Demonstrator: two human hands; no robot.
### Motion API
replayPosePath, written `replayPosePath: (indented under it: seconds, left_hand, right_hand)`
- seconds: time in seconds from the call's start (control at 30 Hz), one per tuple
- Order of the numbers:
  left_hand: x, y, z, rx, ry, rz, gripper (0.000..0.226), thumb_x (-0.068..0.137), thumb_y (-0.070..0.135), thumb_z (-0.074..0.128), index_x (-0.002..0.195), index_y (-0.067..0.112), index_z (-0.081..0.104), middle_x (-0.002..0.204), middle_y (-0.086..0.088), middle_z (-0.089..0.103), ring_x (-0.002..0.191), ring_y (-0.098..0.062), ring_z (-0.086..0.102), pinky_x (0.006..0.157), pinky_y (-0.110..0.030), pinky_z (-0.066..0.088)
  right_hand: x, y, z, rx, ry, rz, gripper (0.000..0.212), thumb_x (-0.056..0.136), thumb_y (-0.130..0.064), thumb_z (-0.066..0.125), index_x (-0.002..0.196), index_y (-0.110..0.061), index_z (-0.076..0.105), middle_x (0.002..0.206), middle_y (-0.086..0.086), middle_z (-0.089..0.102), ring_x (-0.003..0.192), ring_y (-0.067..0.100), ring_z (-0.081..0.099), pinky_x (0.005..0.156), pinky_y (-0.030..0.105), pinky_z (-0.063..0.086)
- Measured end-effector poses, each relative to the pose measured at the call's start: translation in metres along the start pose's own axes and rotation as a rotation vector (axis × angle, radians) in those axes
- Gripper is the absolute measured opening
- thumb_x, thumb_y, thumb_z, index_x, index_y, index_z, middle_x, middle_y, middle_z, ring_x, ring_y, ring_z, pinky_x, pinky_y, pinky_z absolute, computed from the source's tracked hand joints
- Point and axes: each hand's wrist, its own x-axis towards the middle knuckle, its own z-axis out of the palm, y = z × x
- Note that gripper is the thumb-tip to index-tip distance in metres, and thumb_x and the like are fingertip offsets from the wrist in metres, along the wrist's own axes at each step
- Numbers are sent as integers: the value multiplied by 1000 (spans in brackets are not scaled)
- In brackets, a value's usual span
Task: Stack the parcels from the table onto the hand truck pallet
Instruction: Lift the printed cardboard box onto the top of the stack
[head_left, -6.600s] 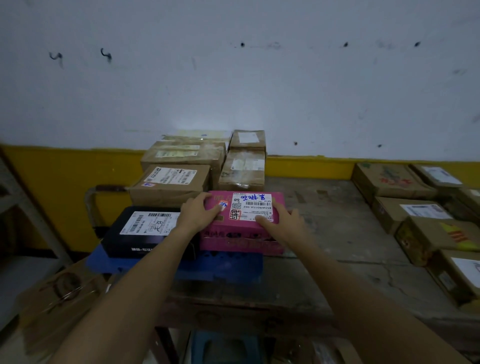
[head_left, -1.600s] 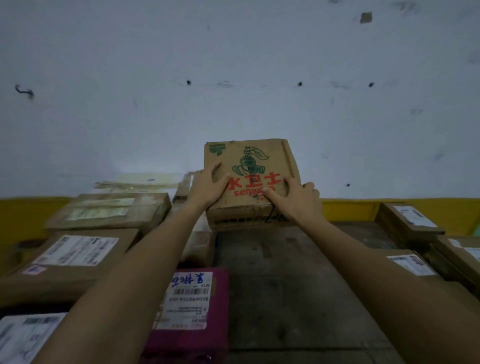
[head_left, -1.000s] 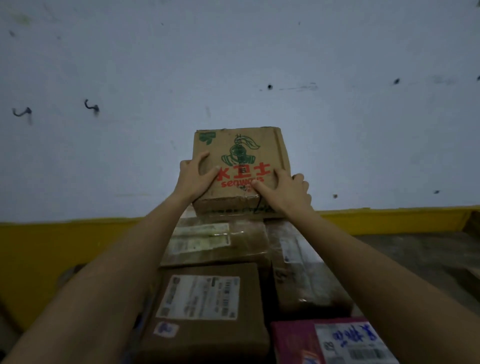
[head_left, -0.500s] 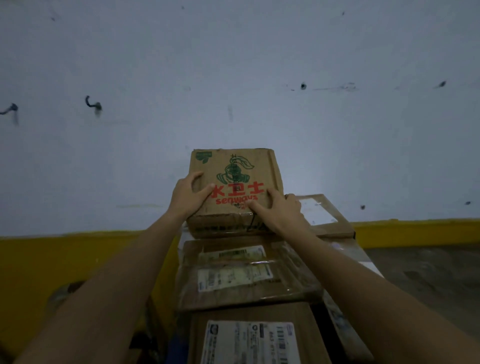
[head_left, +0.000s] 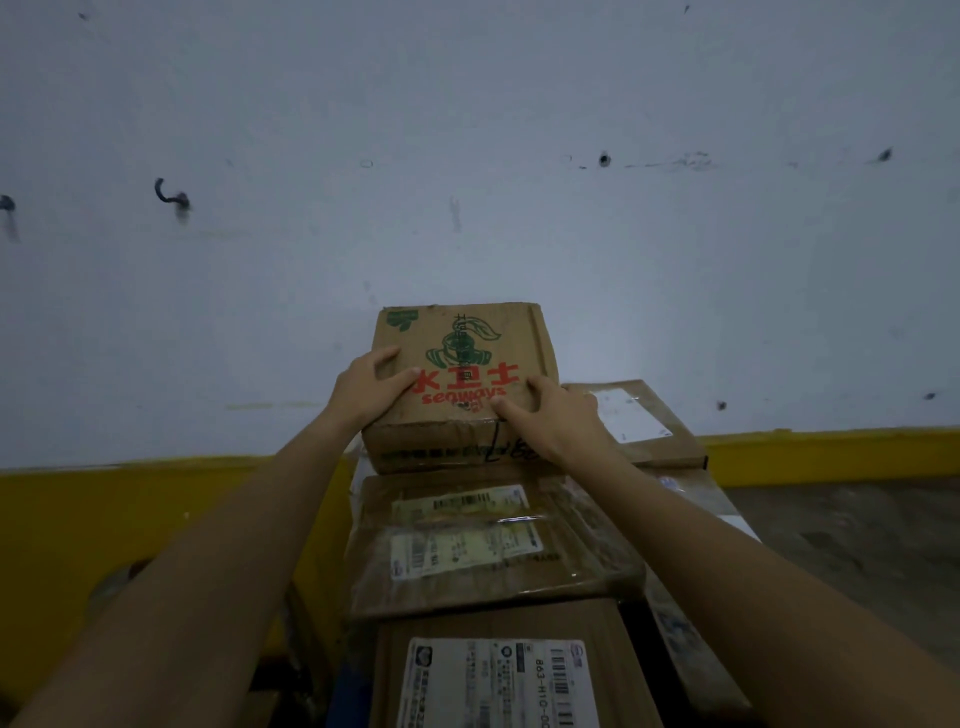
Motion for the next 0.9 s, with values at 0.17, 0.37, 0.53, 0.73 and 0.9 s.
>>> replayPosePath:
  seconds: [0.17,0.37,0.53,0.73,0.9]
  left_hand:
    - [2,1,2,28,-35,-33,62,89,42,57,143,17,38,148,-10,39,129,-30,45,105,-38,37]
    - [4,-6,3,21,-80,-71,62,90,40,56,143,17,37,148,-11,38,128,-31,47,107,-43,38]
    - [4,-6,1,49,-92,-65,62,90,42,56,143,16,37,148,-11,38,128,-32,47,107,-43,38]
    - [11,-2,2,105,-128,-74,62,90,44,53,142,16,38,149,-11,37,131,-32,43,109,-41,36]
    - [11,-7,11,134,-151,-82,61,92,44,50,144,16,36,150,-12,35,132,-32,41,109,-38,34]
  right_hand:
    - [2,2,-3,-7,14,-41,66,86,-61,45,136,-18,42,127,9,57,111,26,55,84,35,47]
    - [6,3,-2,-38,-19,-28,66,85,-63,46,135,-20,43,129,11,53,115,27,51,93,42,49]
    - [9,2,-1,-58,0,-42,65,85,-62,45,135,-19,44,129,12,54,113,26,53,89,40,50]
    - [11,4,0,-25,33,-43,58,88,-56,46,128,-15,51,101,4,63,65,7,45,47,17,31]
    - [14,9,4,-51,-31,-4,62,88,-58,44,133,-16,47,118,8,61,103,21,56,82,34,51]
